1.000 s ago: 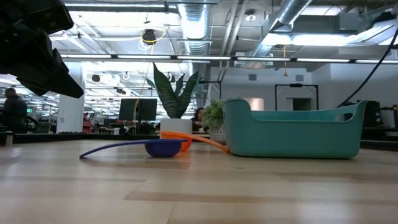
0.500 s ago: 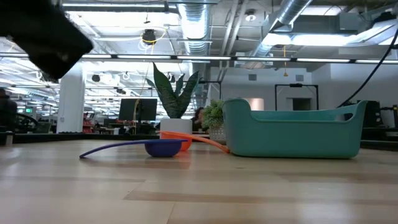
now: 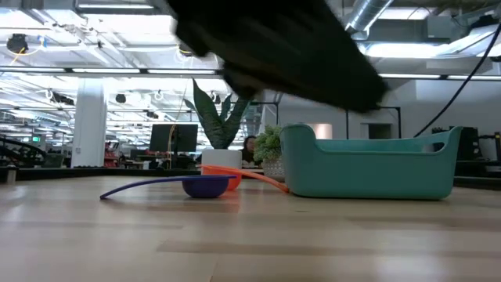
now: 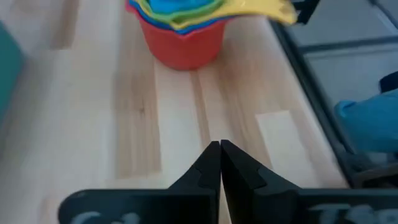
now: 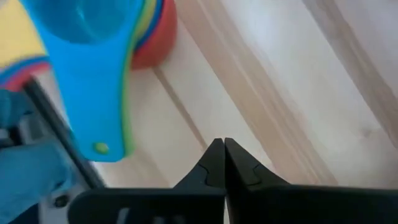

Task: Nest measuring cups in basket
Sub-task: Stack the light blue measuring cup on top of the green measuring cup

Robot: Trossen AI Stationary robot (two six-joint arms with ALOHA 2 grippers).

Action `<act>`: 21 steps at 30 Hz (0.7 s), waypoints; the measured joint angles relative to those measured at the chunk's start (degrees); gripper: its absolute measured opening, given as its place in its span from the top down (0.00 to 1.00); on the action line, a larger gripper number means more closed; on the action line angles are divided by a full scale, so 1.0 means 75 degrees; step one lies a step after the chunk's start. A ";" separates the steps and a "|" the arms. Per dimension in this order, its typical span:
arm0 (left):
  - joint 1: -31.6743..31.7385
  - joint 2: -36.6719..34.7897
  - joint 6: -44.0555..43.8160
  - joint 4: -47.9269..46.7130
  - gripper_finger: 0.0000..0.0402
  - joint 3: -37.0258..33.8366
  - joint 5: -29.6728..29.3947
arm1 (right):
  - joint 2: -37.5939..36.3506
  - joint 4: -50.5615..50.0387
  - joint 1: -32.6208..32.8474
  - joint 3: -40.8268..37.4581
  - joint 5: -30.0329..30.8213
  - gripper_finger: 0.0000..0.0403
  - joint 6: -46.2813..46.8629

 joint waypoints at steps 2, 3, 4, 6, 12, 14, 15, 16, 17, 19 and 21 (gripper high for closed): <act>0.0078 0.0550 0.0014 -0.0502 1.00 0.0680 0.0275 | 0.0282 0.0054 0.0059 -0.0003 -0.0037 0.97 0.0015; 0.0109 0.0833 0.0120 -0.0716 1.00 0.1022 0.0411 | 0.0393 0.0091 0.0094 -0.0003 -0.0026 0.97 0.0013; 0.0145 0.1114 0.0270 -0.0790 1.00 0.1427 0.0541 | 0.0481 0.0101 0.0112 -0.0003 -0.0016 0.97 0.0023; 0.0215 0.1501 0.0516 -0.1051 1.00 0.2214 0.0756 | 0.0629 0.0101 0.0130 -0.0006 -0.0031 0.98 0.0096; 0.0361 0.2370 0.1192 -0.2509 1.00 0.4360 0.0847 | 0.0832 0.0364 0.0112 0.0000 -0.0029 0.98 0.0195; 0.0369 0.2446 0.1301 -0.2825 1.00 0.4686 0.0842 | 0.0846 0.0422 0.0001 0.0000 -0.0019 0.97 0.0188; 0.0369 0.2437 0.1325 -0.2854 1.00 0.4743 0.0836 | 0.0846 0.0464 -0.0045 0.0000 -0.0019 0.97 0.0156; 0.0363 0.2416 0.1332 -0.2850 1.00 0.4755 0.0836 | 0.0846 0.0539 -0.0101 0.0000 0.0006 0.97 0.0080; 0.0363 0.2411 0.1335 -0.2902 1.00 0.4755 0.0824 | 0.0846 0.0612 -0.0165 0.0000 0.0018 0.97 -0.0023; 0.0376 0.2430 0.1338 -0.2986 1.00 0.4735 0.0870 | 0.0846 0.0796 -0.0271 0.0000 0.0018 0.98 -0.0215; 0.0409 0.2440 0.1338 -0.2987 1.00 0.4729 0.1063 | 0.0846 0.1033 -0.0417 0.0000 0.0016 0.99 -0.0423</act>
